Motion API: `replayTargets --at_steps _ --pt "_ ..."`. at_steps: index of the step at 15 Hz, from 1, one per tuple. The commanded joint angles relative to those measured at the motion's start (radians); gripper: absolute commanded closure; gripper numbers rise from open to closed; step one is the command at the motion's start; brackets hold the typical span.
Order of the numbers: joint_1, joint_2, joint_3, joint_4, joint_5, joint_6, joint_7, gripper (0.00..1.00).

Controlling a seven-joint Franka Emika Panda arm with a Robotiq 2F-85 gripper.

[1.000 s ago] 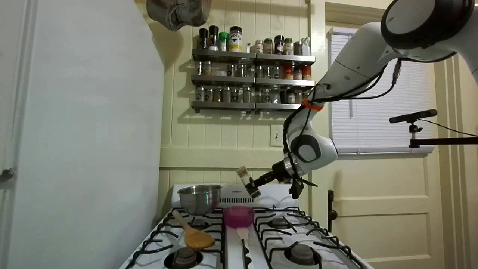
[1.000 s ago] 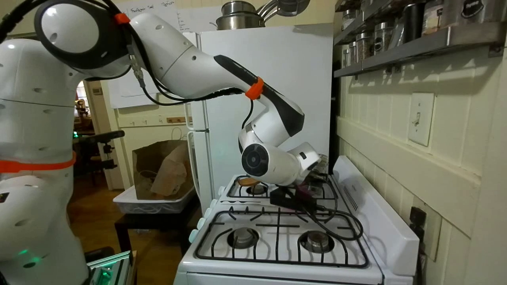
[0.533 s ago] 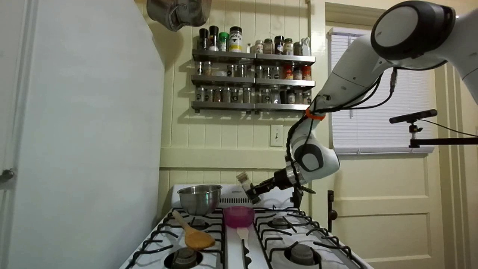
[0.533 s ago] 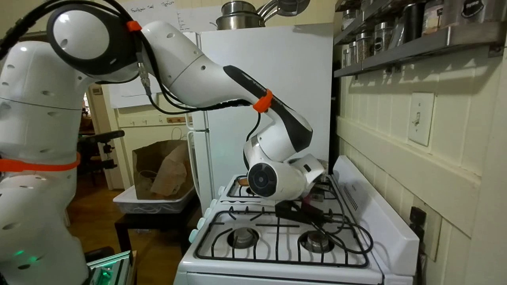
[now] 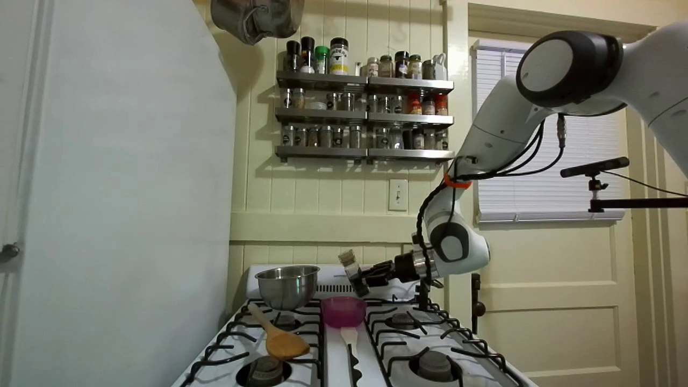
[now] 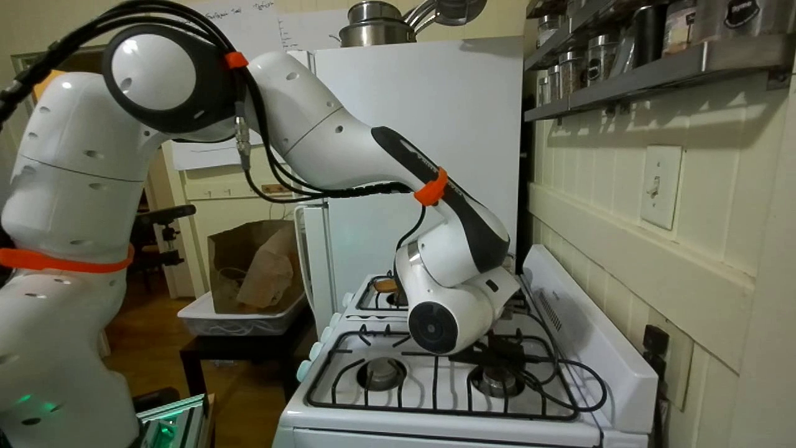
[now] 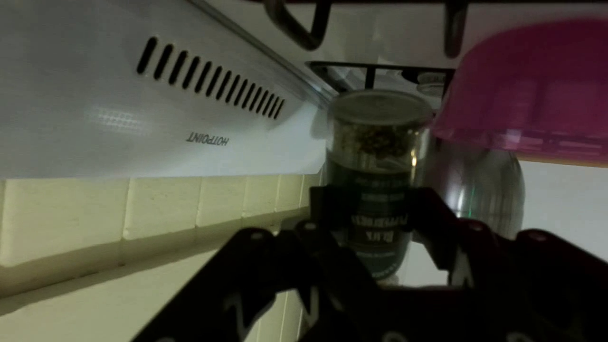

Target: Put one glass jar from the topmost shelf in the purple bowl.

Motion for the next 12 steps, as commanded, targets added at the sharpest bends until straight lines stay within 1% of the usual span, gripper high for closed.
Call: replayTargets --at_steps 1,12 --pt "-0.013 0.031 0.015 0.029 -0.007 -0.047 -0.022 0.75" --pt "-0.013 0.07 0.02 0.064 -0.072 -0.038 0.076 0.75"
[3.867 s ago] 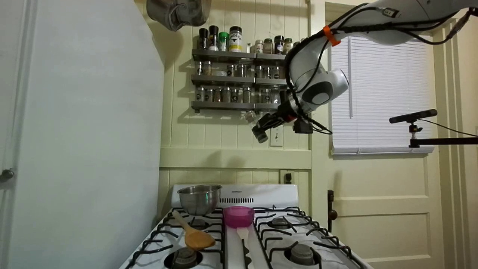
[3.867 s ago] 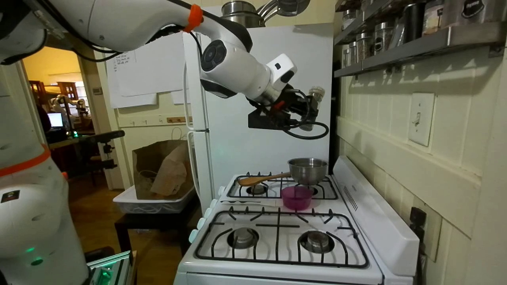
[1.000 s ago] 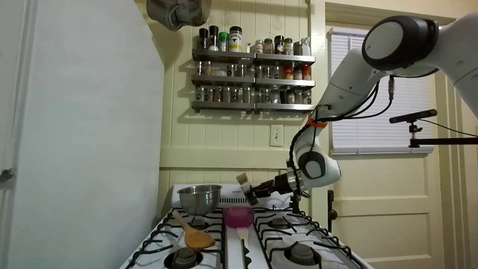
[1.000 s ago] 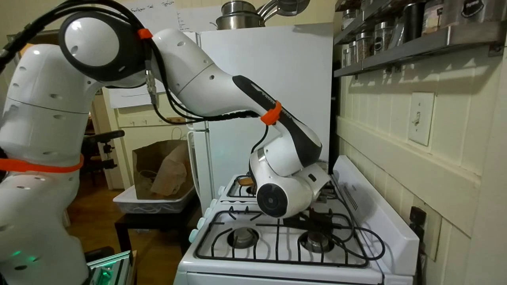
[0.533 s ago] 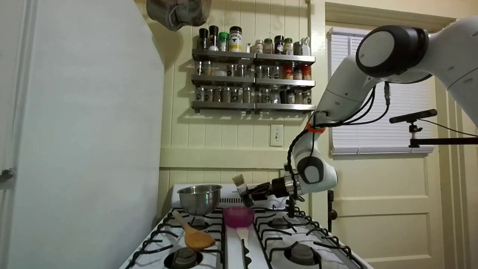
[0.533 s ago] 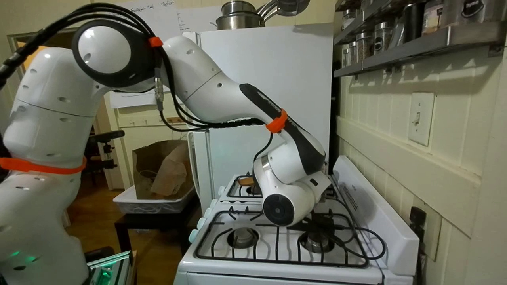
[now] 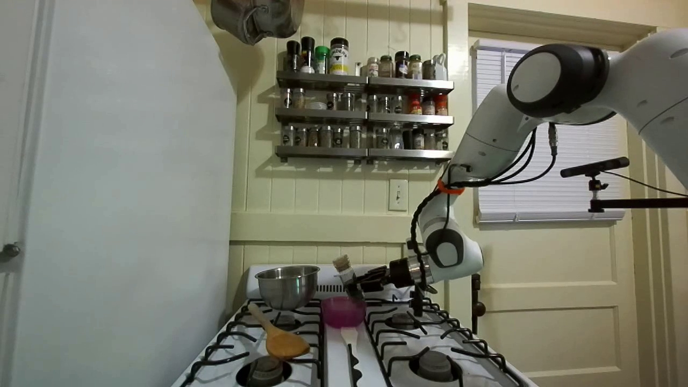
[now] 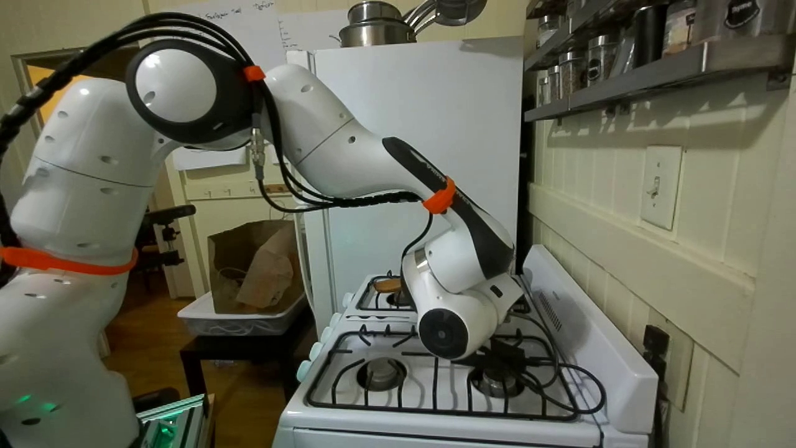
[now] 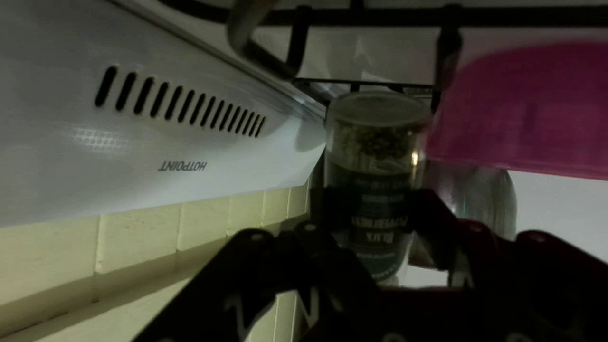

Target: Put one glass jar from the topmost shelf in the purple bowl.

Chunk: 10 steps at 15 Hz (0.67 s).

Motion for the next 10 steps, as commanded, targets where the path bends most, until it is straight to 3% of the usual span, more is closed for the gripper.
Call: replayTargets --at_steps 1,10 --pt "-0.009 0.012 0.007 0.018 -0.061 -0.014 0.052 0.75" --pt "0.009 0.007 0.008 0.042 -0.196 0.091 0.164 0.75"
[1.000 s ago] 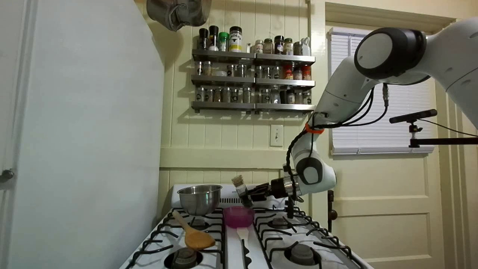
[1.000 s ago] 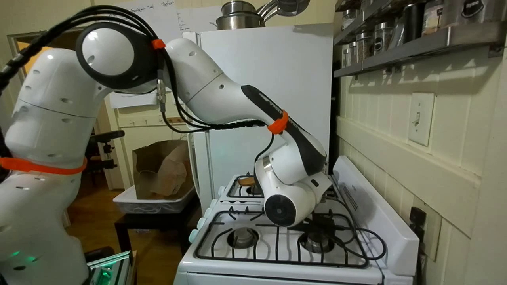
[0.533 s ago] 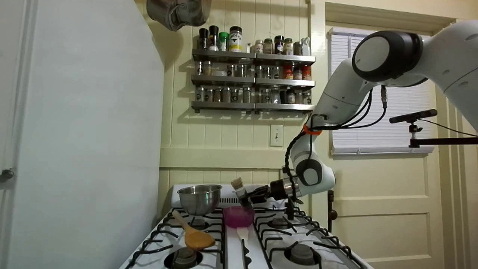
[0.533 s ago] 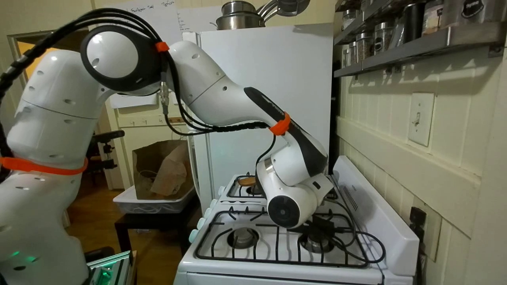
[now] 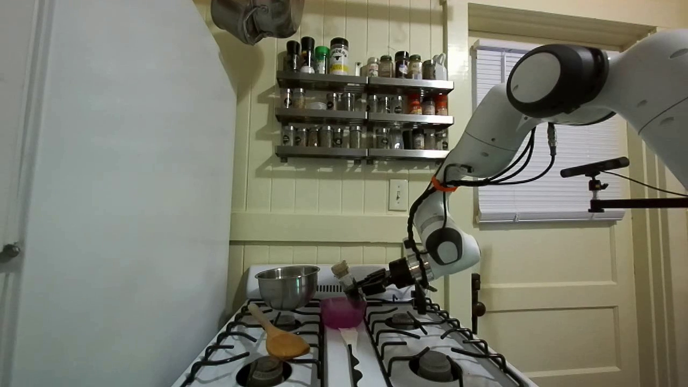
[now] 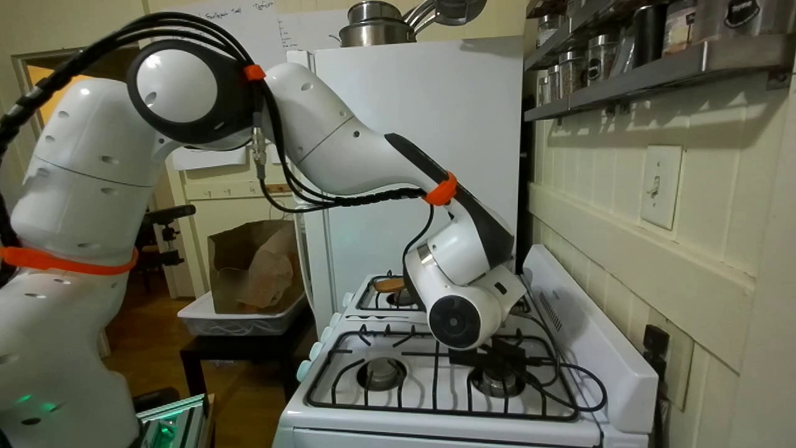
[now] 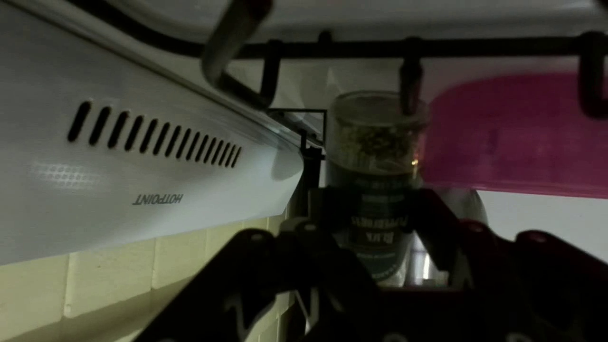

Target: Put one glass jar from the topmost shelf in the purple bowl.

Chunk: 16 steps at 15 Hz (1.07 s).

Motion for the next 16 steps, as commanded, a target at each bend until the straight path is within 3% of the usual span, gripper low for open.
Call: replayTargets --at_steps 1,10,16 --pt "0.008 0.007 0.007 0.027 -0.065 0.059 0.057 0.75" --pt "0.006 0.012 0.021 0.052 -0.17 0.127 0.16 0.75" --pt "-0.001 0.002 0.024 0.063 -0.175 0.129 0.176 0.75"
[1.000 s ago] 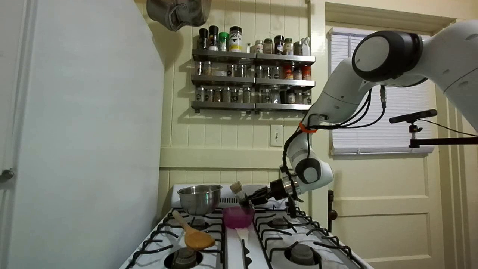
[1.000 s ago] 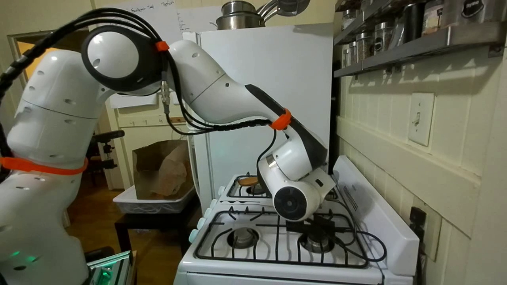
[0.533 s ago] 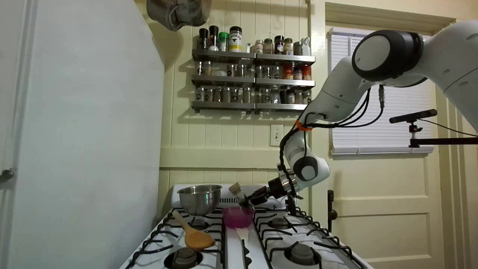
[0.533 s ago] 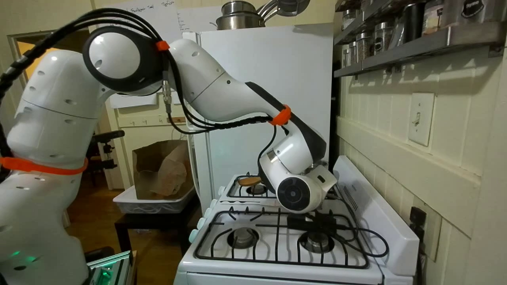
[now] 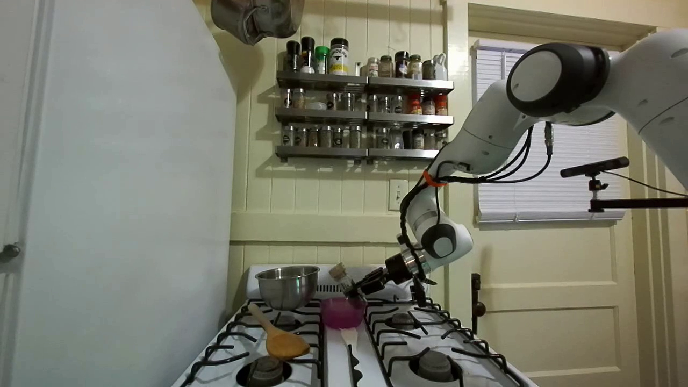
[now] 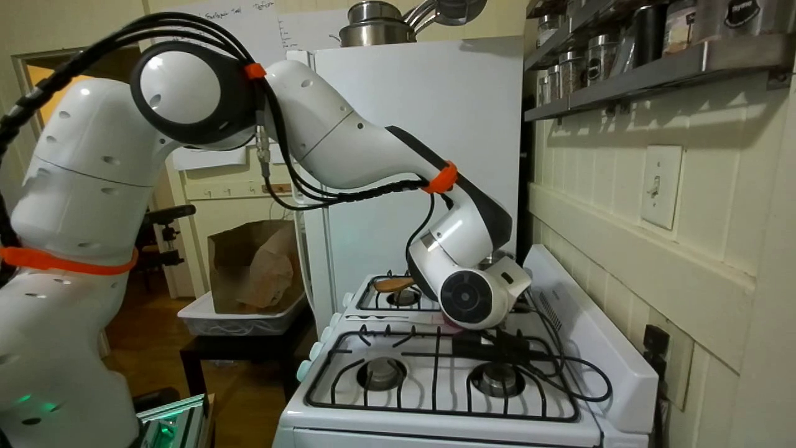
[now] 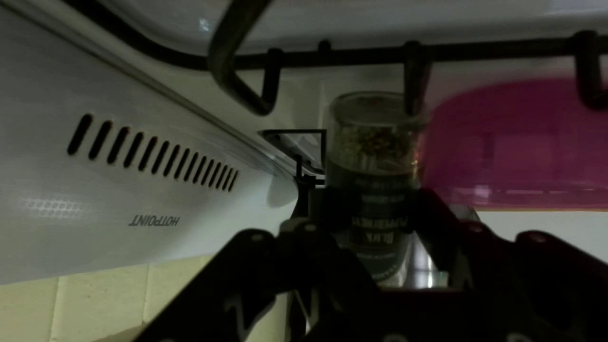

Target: Put one glass jar from the topmost shelf in the purple bowl.

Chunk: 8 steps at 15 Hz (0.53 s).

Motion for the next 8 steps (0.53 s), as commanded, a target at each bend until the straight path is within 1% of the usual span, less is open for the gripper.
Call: replayTargets --at_steps 1,3,8 --pt "-0.003 0.0 0.005 0.023 -0.03 0.043 0.035 0.75" --pt "0.0 -0.001 0.003 0.035 -0.042 0.066 0.048 0.75" --pt "0.004 0.005 0.008 0.072 -0.15 0.132 0.14 0.75"
